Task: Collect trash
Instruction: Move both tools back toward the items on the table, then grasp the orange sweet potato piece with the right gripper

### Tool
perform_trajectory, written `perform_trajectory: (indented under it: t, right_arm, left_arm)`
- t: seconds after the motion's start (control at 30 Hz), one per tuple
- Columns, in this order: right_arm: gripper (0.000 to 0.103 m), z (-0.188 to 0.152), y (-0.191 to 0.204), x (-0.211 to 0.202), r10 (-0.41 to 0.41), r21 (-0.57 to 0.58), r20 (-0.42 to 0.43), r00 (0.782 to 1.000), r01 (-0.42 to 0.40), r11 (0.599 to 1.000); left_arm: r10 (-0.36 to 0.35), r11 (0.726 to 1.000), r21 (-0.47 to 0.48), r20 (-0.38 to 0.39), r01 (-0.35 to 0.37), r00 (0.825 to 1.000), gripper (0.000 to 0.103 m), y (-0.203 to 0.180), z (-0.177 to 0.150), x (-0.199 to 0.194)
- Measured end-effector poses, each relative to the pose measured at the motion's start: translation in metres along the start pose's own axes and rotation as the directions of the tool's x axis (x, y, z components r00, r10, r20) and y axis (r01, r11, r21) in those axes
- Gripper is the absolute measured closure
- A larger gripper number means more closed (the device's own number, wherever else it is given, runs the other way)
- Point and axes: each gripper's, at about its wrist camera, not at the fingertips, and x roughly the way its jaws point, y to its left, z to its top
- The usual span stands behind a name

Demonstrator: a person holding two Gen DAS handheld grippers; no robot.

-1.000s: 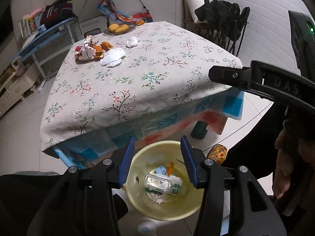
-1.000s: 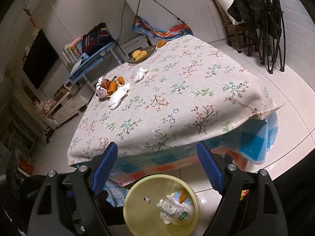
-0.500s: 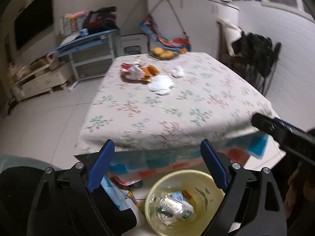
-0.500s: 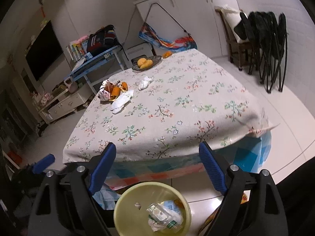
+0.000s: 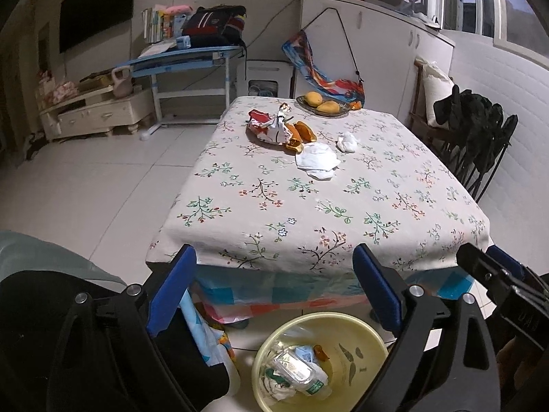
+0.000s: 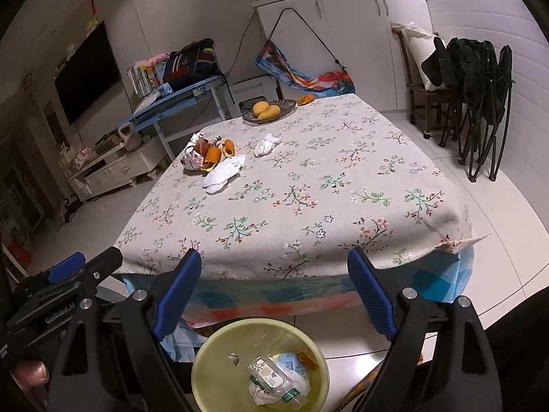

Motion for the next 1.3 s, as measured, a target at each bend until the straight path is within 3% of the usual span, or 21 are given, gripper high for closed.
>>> perform_trajectory:
  t: [0.37, 0.57, 0.83, 1.03, 1.3]
  right_arm:
    - [0.019, 0.014, 0.007, 0.009, 0.039, 0.01, -0.006, 0.999, -0.039, 0.999]
    - [0.02, 0.039, 0.022, 0.03, 0.087, -0.051, -0.03, 0.996, -0.088, 0.995]
    - [0.045, 0.094, 0.046, 0.1, 0.13, -0.151, -0.139, 0.982, -0.151, 0.977]
    - [0.048, 0.139, 0.069, 0.165, 0.114, -0.202, -0.204, 0.972, -0.156, 0.967]
    - [0.061, 0.158, 0.085, 0.247, 0.051, -0.237, -0.308, 0.95, -0.128, 0.963]
  left_arm:
    - [-0.007, 1.0, -0.024, 0.004, 0.007, 1.0, 0.013, 0.001, 0.0, -0.002]
    - [-0.01, 0.999, -0.053, 0.002, 0.01, 1.0, 0.012, 0.007, 0.004, -0.001]
    - [-0.011, 0.999, -0.041, 0.0, 0.011, 1.0, 0.011, 0.001, 0.017, 0.015]
    - [0.004, 0.997, -0.08, -0.001, -0.004, 1.0, 0.011, 0.006, 0.03, 0.028]
    - [0.006, 0.992, -0.128, -0.055, -0.013, 0.998, 0.011, 0.019, 0.031, 0.043]
